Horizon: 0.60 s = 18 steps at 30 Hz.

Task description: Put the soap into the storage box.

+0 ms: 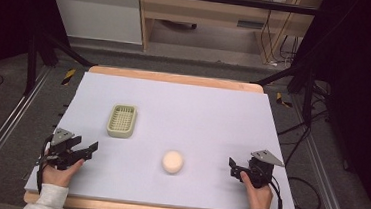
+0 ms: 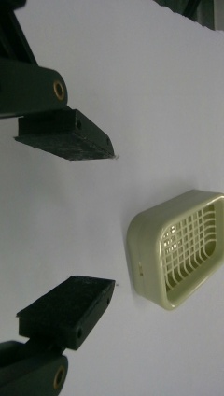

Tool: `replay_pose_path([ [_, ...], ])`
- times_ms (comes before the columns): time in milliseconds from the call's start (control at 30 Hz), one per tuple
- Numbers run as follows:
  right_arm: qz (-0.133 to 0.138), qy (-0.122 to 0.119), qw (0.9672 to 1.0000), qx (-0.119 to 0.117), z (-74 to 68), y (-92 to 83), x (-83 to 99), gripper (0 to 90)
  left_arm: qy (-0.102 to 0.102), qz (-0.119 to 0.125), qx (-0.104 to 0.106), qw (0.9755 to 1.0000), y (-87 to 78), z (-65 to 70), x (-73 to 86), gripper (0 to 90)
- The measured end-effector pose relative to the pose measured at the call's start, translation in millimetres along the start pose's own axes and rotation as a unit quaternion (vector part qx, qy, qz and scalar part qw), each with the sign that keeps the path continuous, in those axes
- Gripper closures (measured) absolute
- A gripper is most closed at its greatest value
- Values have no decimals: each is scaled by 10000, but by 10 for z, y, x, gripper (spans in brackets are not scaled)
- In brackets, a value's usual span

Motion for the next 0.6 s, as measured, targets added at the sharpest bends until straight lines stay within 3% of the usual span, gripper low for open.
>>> replay_pose_path([
  [333,90,65,9999,64,54,-55,5,47,136,58,77,9999,-16,139,-39,325],
  [600,84,8,10000,46,20,-48,4,47,262,90,128,9995,-13,230,-76,321],
])
Point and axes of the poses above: each handheld gripper's, and its own axes: y roughly forward along the jaws, x roughly out of its underside, z roughly to its right, the point moved 5 cm from there along y, roughly forward along the jaws, and after that the axes turned 11 degrees about -z, right-handed, at the moved point
